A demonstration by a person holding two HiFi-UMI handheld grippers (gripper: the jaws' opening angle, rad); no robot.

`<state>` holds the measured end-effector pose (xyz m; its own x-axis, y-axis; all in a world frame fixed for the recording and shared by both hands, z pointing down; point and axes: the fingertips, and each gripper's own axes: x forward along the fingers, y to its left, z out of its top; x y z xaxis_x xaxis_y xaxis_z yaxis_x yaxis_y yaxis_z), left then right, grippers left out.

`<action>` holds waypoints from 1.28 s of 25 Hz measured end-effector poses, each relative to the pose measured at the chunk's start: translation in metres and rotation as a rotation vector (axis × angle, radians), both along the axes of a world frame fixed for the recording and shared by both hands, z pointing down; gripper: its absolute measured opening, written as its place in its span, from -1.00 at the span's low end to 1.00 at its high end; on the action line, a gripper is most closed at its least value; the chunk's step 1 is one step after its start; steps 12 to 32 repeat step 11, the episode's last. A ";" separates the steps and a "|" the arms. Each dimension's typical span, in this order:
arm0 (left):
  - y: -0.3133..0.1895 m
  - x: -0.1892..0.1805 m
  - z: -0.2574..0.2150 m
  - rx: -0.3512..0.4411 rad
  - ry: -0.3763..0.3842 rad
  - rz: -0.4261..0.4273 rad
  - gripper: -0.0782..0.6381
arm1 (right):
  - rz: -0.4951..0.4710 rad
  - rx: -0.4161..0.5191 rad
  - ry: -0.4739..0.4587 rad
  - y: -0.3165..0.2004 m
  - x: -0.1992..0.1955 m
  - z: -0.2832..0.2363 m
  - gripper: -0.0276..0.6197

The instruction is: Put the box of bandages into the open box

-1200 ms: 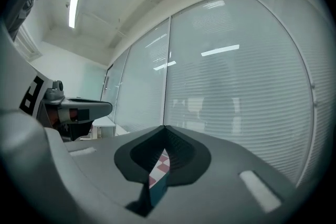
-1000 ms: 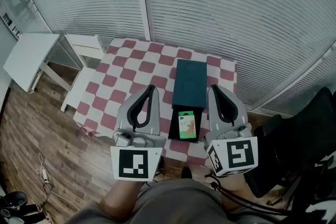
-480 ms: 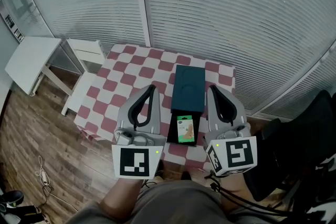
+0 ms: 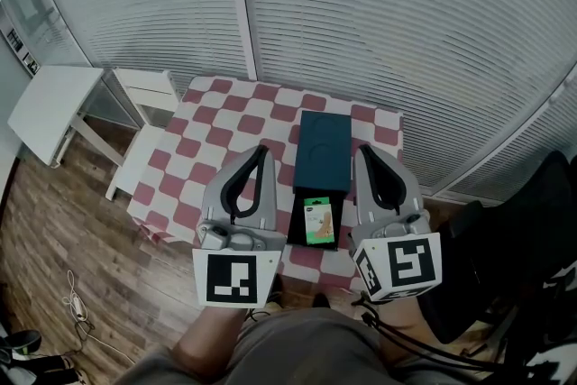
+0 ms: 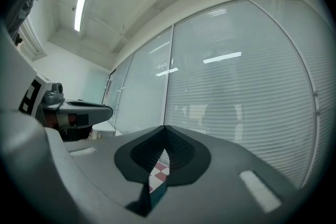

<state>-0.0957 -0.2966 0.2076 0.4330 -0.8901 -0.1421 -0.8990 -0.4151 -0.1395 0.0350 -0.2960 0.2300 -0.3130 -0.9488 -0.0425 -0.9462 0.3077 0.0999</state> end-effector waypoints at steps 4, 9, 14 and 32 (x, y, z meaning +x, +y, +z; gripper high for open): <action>0.000 -0.001 0.001 0.002 0.002 0.002 -0.78 | 0.002 -0.004 -0.001 0.000 -0.001 0.002 -0.83; 0.001 -0.002 0.003 -0.004 0.000 0.002 -0.78 | 0.003 -0.008 -0.002 0.000 -0.001 0.004 -0.83; 0.002 -0.002 0.003 -0.005 -0.001 0.002 -0.78 | 0.004 -0.008 -0.002 0.001 -0.002 0.005 -0.83; 0.002 -0.002 0.003 -0.005 -0.001 0.002 -0.78 | 0.004 -0.008 -0.002 0.001 -0.002 0.005 -0.83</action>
